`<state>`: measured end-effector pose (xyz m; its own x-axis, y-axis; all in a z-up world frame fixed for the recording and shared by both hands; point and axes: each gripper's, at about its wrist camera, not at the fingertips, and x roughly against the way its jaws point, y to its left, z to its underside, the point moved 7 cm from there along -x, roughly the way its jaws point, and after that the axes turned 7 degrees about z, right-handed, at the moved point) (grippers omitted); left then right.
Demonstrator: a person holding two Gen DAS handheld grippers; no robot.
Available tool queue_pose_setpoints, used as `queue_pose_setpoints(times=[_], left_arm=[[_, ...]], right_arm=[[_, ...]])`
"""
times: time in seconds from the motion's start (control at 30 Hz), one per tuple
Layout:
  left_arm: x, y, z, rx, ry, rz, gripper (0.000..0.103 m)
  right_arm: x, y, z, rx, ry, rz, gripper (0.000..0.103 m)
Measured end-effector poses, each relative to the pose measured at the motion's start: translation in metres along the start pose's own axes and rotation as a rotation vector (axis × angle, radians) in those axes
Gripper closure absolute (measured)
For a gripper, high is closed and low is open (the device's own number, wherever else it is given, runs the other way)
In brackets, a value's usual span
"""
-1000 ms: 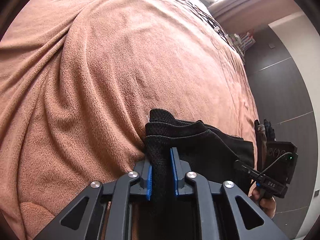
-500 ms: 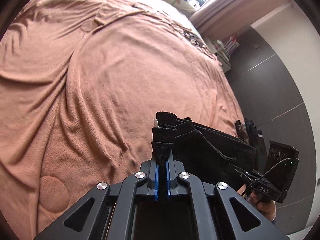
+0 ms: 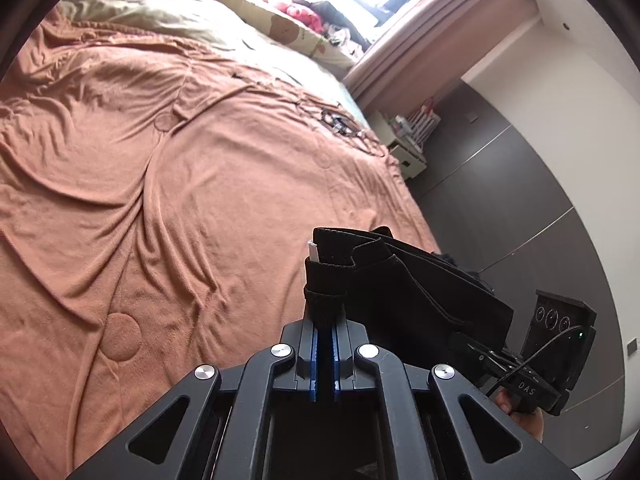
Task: Fold small clothes
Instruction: 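Lift the folded shirt with both grippers and carry it across the bed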
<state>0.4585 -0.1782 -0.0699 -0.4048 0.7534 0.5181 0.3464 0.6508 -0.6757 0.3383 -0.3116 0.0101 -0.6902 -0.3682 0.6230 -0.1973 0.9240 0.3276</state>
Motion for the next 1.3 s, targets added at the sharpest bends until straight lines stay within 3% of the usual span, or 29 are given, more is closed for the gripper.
queue_pose_setpoints(times=[0.43,0.7,1.1,1.3], left_arm=[[0.103,-0.088,0.003,-0.099,-0.142,0.054,0.099],[0.172,-0.132,0.02,-0.165,-0.224,0.06,0.099],[0.284,-0.179,0.047,-0.256,-0.345,0.049,0.099],[0.328,-0.176,0.051,-0.275,-0.397,0.022,0.099]], right_arm=[[0.145,0.074,0.009,0.117,-0.164,-0.003,0.097],[0.215,0.126,0.035,0.179,-0.229,-0.035,0.097],[0.27,0.169,0.075,0.243,-0.306,-0.093,0.097],[0.26,0.184,0.073,0.287,-0.316,-0.142,0.097]])
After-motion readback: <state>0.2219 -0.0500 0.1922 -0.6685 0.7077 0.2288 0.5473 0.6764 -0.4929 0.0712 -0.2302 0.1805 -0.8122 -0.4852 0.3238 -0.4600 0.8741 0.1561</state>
